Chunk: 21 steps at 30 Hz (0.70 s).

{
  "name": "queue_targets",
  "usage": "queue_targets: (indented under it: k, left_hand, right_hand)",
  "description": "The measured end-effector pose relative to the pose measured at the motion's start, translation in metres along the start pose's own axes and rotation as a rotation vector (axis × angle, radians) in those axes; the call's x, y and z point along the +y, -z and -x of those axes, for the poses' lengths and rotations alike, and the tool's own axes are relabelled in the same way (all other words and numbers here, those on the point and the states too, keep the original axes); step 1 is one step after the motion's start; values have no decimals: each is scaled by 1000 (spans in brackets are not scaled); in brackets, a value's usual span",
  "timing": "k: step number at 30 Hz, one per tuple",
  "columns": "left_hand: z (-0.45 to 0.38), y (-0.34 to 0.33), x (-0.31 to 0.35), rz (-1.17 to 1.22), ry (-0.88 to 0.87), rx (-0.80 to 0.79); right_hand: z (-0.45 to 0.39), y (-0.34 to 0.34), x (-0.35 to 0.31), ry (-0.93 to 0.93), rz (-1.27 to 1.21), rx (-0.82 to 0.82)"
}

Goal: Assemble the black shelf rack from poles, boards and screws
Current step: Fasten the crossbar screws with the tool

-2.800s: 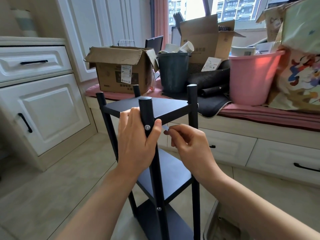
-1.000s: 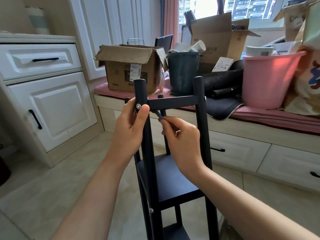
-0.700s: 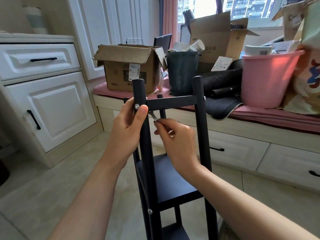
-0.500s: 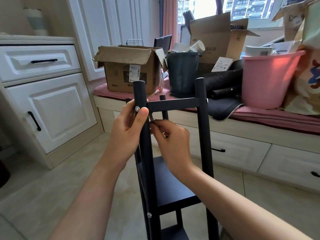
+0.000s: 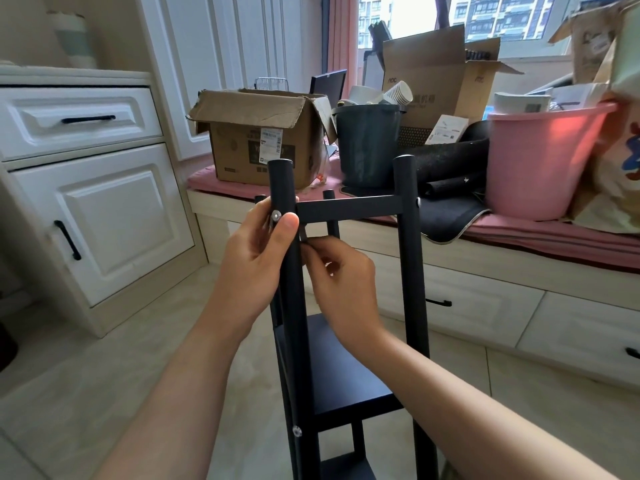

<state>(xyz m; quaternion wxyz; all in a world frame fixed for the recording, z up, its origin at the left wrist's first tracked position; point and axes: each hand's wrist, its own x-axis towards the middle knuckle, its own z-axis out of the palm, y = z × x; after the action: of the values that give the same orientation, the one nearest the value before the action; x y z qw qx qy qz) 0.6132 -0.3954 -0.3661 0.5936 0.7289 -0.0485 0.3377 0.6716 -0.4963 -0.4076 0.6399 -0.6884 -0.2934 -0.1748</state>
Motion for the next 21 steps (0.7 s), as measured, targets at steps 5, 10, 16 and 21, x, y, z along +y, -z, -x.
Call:
queue_targets:
  k: [5,10,16,21]
  left_hand:
    - [1,-1,0,22,2,-1]
    - [3,-2,1,12,-7,7]
    - [3,-2,1,-17,5,26]
    - [3,-2,3,-26,2,27]
  right_hand:
    - [6,6,-7,-21,3,-27]
    - [5,8,-11,-21,88,-32]
    - [16,7,3,-44,229,-106]
    - [9,16,-4,-73,165,-63]
